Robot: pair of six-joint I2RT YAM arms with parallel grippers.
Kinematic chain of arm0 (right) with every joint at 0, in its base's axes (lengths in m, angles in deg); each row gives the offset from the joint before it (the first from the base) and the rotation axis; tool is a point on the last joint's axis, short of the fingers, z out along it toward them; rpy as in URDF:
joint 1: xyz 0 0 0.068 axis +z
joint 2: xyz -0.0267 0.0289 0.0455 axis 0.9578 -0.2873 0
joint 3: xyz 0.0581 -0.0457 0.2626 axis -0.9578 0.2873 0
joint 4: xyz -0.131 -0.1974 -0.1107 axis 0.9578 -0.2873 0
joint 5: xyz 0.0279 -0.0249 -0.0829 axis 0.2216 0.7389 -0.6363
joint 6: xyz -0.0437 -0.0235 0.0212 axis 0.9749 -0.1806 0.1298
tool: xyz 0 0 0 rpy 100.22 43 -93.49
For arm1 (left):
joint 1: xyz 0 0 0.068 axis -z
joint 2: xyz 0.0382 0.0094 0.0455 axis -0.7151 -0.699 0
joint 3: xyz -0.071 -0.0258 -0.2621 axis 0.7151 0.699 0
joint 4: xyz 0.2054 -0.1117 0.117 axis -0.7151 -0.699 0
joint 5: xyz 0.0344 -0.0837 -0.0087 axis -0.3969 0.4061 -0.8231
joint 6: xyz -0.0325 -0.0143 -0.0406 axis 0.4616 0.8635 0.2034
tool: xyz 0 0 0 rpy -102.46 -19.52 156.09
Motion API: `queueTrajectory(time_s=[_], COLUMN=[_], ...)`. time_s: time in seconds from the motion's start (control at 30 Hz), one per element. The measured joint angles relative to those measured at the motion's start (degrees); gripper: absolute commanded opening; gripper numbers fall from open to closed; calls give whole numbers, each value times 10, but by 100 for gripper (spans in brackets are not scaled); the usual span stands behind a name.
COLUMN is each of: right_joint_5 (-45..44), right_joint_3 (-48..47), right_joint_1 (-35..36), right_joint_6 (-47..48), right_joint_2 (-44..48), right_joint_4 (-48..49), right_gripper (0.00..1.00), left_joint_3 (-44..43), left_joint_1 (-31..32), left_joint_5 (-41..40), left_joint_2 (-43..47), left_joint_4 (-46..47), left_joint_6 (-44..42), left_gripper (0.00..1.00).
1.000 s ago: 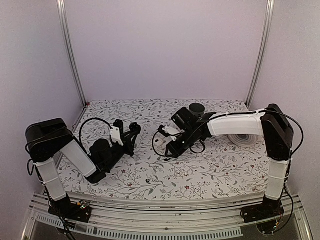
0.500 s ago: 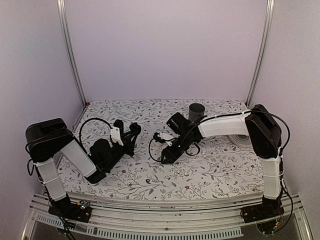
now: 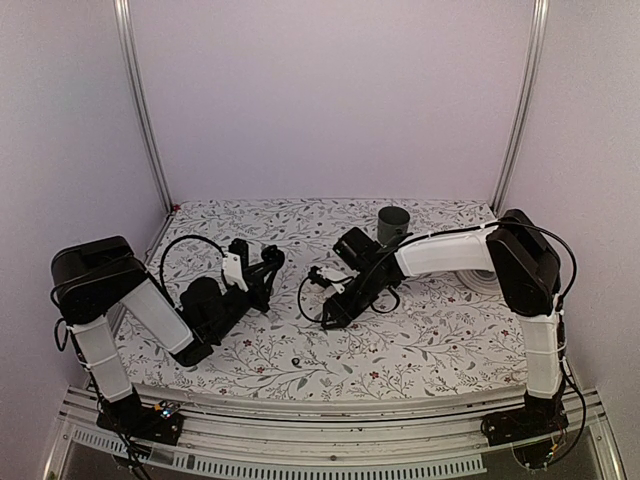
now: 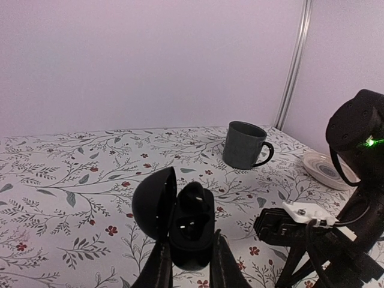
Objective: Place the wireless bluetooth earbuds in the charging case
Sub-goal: Adjust the left earbud at the center of the board.
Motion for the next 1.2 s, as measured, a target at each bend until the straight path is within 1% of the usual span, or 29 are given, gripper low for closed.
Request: queueTrajectory(time_s=[0.13,0.23,0.37,0.53,0.63,0.8,0.9,1.2], right_joint_5=[5,4,-7,-16,-21,-36,-40,-40], right_joint_3=[0,-1,-19,-53,-59,-59,-59,-59], right_joint_1=[1,1,-2,-5,-3,1,2,2], right_joint_6=[-22,-45,-71,-82,-81,-40,-2,99], right_joint_2=[1,2,2,2,2,2,1,-13], right_joint_4=[-4,-12,-38,-61,-66,-74,-73,-58], right_gripper=[54,51,50,46,45,44,41,37], left_joint_3=[0,0,0,0,0,0,-1,-9], left_joint_1=[0,0,0,0,0,0,0,0], left_joint_5=[0,0,1,2,2,4,9,13], left_joint_2=[0,0,0,0,0,0,0,0], left_joint_4=[0,0,0,0,0,0,0,-7], left_joint_6=[1,1,1,1,1,3,3,3], left_gripper=[0,0,0,0,0,0,0,0])
